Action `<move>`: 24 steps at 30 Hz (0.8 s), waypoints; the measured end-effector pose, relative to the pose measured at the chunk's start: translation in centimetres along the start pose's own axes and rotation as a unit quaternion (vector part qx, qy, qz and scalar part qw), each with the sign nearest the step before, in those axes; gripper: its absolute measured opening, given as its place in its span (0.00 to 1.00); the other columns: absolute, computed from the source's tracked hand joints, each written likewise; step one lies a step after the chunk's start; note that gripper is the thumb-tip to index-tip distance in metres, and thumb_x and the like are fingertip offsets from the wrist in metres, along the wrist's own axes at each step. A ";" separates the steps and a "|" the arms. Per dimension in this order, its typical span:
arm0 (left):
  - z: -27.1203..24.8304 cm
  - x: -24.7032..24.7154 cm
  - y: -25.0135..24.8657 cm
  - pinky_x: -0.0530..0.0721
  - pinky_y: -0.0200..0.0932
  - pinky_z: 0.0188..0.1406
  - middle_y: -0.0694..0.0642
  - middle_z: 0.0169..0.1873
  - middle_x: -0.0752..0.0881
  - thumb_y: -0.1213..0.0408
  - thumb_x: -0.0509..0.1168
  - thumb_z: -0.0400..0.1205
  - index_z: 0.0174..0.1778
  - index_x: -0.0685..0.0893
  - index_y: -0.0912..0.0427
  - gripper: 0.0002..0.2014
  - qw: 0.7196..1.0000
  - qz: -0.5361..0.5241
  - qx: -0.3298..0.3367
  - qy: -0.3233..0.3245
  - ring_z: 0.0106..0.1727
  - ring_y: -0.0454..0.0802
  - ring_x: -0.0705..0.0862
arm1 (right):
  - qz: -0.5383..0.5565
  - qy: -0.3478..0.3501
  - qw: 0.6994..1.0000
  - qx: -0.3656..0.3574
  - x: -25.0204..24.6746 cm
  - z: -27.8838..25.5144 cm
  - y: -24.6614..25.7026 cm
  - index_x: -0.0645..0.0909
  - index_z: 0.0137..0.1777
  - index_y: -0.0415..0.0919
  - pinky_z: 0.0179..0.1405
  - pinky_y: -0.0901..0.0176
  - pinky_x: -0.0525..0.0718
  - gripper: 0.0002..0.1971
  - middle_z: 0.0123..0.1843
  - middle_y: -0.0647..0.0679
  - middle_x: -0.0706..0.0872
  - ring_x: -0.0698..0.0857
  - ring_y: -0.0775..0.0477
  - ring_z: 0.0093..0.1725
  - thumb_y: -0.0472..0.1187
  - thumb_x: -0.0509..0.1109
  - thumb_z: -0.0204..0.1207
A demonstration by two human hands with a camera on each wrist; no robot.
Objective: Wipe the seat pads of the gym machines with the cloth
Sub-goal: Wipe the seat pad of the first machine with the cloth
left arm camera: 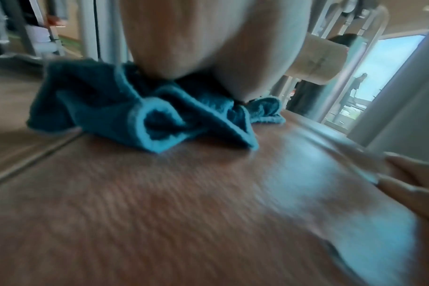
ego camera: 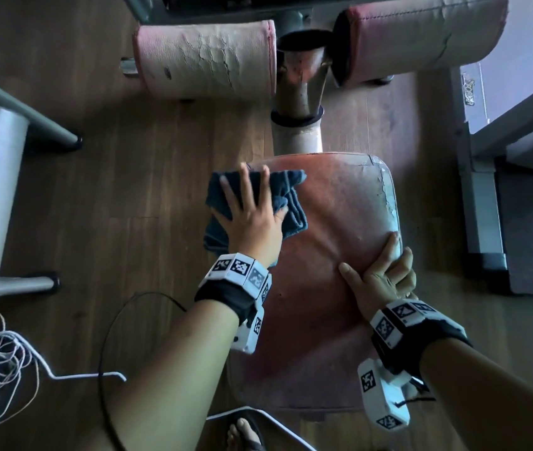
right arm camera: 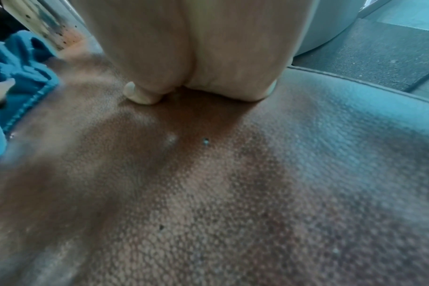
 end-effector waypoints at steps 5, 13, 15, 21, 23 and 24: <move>-2.8 1.7 -3.5 0.38 0.80 0.72 0.54 0.85 0.40 0.42 0.56 0.83 0.85 0.46 0.44 0.38 0.996 0.048 0.078 0.024 0.84 0.64 0.36 | 0.003 -0.004 1.000 -0.009 -0.2 0.3 0.1 0.28 0.82 0.58 0.80 0.32 0.44 0.52 0.84 0.44 0.33 0.43 0.33 0.83 0.68 0.64 0.73; -8.0 2.6 -4.8 0.41 0.79 0.75 0.49 0.84 0.34 0.39 0.53 0.84 0.85 0.40 0.42 0.37 0.997 -0.005 0.011 0.074 0.84 0.58 0.31 | 0.084 0.005 0.994 -0.073 -1.4 -0.5 -1.4 0.37 0.82 0.65 0.80 0.38 0.49 0.46 0.86 0.50 0.40 0.49 0.37 0.83 0.54 0.68 0.77; -10.3 2.3 -5.2 0.40 0.78 0.75 0.46 0.84 0.32 0.38 0.52 0.84 0.84 0.40 0.40 0.37 0.993 -0.052 -0.004 0.106 0.83 0.54 0.30 | 0.041 -0.011 0.992 -0.121 -2.1 -1.7 -3.4 0.40 0.83 0.65 0.76 0.35 0.55 0.41 0.86 0.55 0.45 0.57 0.40 0.82 0.49 0.64 0.79; -14.7 0.1 -1.1 0.50 0.72 0.76 0.47 0.86 0.44 0.41 0.50 0.85 0.84 0.53 0.39 0.30 0.996 -0.067 0.026 -0.052 0.86 0.50 0.47 | -0.042 -0.002 0.974 -0.223 -0.6 -9.4 -13.7 0.39 0.81 0.71 0.71 0.30 0.64 0.30 0.86 0.59 0.45 0.58 0.48 0.83 0.55 0.52 0.86; -15.9 1.7 0.9 0.48 0.71 0.79 0.50 0.86 0.41 0.39 0.46 0.85 0.85 0.50 0.41 0.31 0.999 0.022 0.026 -0.011 0.86 0.54 0.45 | -0.048 -0.017 0.967 -0.249 -0.2 -10.9 -15.8 0.40 0.82 0.69 0.69 0.36 0.68 0.30 0.86 0.59 0.47 0.58 0.49 0.83 0.53 0.52 0.86; -16.7 2.5 1.1 0.47 0.71 0.79 0.52 0.85 0.39 0.38 0.43 0.85 0.85 0.48 0.43 0.32 0.998 0.042 0.035 0.011 0.86 0.55 0.45 | -0.041 -0.018 0.967 -0.251 0.0 -11.1 -16.6 0.41 0.82 0.69 0.69 0.38 0.70 0.31 0.86 0.59 0.48 0.60 0.50 0.83 0.53 0.54 0.85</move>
Point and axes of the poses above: each hand's wrist, its own z-axis towards the middle knuckle, its own x-axis out of the palm, y = z × x, the point moved 4 cm from there along z, towards the middle knuckle
